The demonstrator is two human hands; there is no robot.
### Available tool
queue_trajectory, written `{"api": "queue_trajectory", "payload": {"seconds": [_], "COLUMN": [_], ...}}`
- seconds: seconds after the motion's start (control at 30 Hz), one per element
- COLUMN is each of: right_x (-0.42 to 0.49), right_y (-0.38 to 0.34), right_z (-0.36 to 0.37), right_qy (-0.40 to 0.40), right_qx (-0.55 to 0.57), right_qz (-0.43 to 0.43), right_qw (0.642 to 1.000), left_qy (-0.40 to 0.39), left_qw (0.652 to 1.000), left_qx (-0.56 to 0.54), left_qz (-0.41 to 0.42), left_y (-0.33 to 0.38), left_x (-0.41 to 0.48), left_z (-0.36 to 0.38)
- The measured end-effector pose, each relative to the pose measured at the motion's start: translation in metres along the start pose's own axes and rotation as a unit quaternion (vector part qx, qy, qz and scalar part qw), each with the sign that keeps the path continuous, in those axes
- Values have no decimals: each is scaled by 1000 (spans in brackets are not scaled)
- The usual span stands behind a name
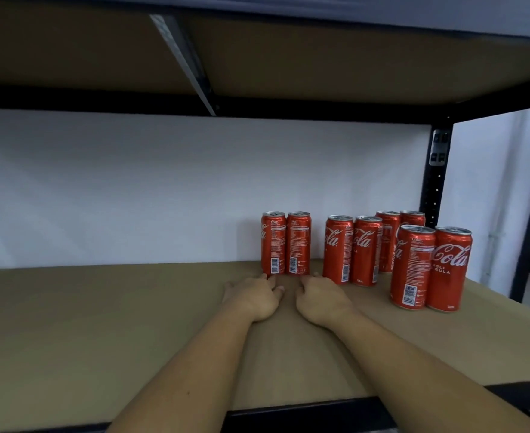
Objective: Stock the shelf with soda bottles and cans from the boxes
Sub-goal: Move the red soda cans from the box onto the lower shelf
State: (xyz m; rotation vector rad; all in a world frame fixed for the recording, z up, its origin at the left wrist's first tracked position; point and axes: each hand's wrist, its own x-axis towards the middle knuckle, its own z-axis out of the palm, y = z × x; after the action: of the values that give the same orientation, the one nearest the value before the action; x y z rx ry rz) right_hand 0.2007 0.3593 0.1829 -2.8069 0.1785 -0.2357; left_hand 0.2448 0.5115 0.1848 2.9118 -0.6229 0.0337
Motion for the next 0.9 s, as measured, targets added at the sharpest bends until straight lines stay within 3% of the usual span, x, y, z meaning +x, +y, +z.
{"api": "queue_trajectory", "payload": {"seconds": [0.3, 0.6, 0.73, 0.9], "right_x": [-99, -225, -279, -344], "right_y": [0, -4, -17, -18], "right_z": [-15, -20, -21, 20], "right_qy": [-51, -61, -83, -105], "right_qx": [-42, -11, 1, 11], "right_qz": [-105, -173, -160, -138], "right_qw": [992, 983, 984, 985], "left_qy": [-31, 38, 42, 1], "left_qw": [997, 992, 988, 993], "left_qx": [-11, -3, -6, -55], "left_qz": [71, 124, 147, 108], "left_y": [7, 24, 24, 17], "left_x": [-96, -235, -285, -339], "left_z": [-3, 10, 23, 72]}}
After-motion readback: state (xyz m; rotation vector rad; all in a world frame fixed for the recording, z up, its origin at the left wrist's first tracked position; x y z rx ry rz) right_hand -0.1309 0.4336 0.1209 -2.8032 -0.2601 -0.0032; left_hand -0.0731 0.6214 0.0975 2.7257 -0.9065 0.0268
